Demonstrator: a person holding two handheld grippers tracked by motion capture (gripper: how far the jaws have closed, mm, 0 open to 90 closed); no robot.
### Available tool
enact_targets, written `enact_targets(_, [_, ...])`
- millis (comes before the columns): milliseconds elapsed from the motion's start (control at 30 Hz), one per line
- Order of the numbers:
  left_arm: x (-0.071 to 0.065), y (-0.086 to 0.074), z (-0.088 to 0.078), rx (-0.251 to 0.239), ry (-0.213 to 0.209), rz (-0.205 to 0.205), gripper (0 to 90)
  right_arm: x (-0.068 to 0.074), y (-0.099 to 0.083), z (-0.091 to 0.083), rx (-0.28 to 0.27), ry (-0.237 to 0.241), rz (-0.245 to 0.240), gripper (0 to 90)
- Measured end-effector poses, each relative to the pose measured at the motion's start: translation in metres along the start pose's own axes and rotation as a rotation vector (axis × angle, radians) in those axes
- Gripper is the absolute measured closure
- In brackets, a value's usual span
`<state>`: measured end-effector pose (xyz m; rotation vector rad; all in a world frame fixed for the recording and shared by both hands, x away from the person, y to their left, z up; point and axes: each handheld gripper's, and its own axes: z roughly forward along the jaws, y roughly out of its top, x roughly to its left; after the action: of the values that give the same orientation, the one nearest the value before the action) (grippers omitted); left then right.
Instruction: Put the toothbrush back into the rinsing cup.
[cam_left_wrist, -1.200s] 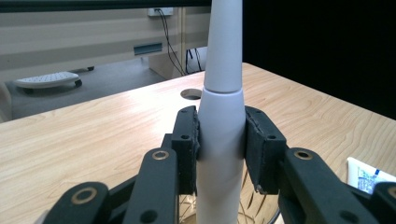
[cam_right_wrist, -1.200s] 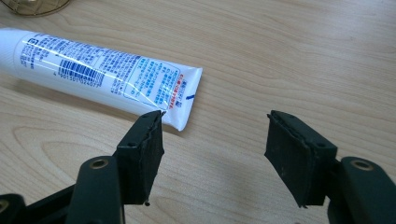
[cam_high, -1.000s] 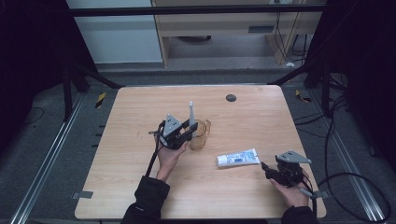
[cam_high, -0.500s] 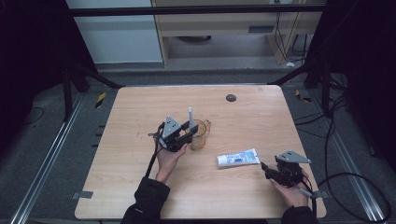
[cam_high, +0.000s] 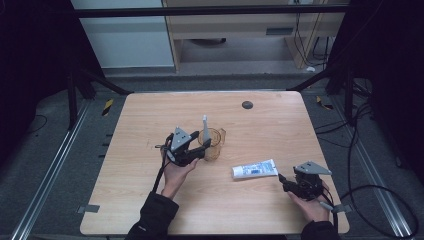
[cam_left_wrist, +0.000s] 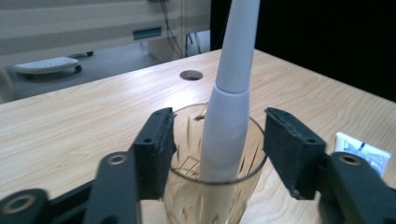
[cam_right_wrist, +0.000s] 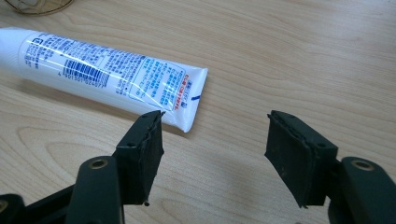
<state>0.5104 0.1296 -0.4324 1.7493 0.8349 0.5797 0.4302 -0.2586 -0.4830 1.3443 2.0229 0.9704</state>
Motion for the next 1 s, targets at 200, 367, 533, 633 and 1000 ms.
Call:
enact_targets(200, [-0.009, 0.004, -0.009, 0.023, 0.003, 0.026, 34.0, -0.001, 0.0, -0.005, -0.011, -0.006, 0.015, 35.6])
enact_targets(367, [-0.007, 0.008, -0.02, 0.045, 0.027, 0.054, 31.4, -0.002, 0.001, -0.008, -0.025, -0.013, 0.018, 34.3])
enact_targets(533, [0.001, 0.007, -0.033, 0.071, 0.042, 0.069, 30.9, 0.0, 0.002, -0.009, -0.032, -0.006, 0.018, 33.5])
enact_targets(633, [0.004, 0.001, -0.042, 0.101, 0.051, 0.091, 30.6, 0.0, 0.003, -0.01, -0.032, -0.001, 0.024, 32.9])
enact_targets(1000, [0.022, -0.032, -0.077, 0.181, 0.086, 0.065, 30.2, 0.003, 0.007, -0.013, -0.047, 0.02, 0.04, 33.4])
